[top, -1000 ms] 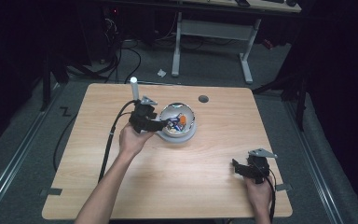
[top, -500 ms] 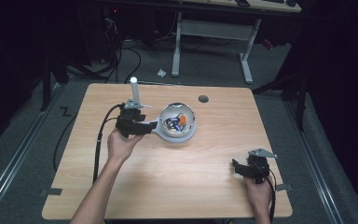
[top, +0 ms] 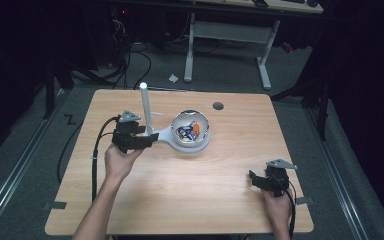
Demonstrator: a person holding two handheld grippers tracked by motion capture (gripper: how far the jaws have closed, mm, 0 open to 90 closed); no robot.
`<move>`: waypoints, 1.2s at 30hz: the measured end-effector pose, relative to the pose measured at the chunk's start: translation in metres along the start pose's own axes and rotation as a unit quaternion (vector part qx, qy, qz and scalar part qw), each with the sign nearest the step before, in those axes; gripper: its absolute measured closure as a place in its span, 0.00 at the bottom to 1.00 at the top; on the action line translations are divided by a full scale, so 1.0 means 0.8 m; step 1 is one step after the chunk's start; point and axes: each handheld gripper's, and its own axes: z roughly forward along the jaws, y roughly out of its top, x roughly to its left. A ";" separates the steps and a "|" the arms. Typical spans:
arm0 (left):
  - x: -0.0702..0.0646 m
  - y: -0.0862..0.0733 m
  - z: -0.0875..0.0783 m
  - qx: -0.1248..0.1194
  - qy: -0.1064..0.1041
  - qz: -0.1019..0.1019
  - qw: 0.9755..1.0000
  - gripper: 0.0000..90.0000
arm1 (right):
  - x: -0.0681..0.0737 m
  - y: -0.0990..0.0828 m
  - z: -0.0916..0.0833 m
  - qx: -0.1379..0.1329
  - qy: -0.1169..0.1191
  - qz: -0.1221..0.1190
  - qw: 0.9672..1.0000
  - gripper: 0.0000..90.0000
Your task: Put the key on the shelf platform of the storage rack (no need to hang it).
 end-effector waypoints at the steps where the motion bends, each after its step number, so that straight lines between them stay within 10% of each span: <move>1: 0.001 -0.002 -0.002 -0.002 0.001 -0.002 1.000 0.44 | 0.000 0.000 0.000 0.000 0.000 0.000 1.000 0.27; 36: 0.021 -0.066 -0.029 -0.005 0.030 -0.040 0.999 0.44 | 0.000 0.000 0.000 0.000 0.000 0.000 1.000 0.27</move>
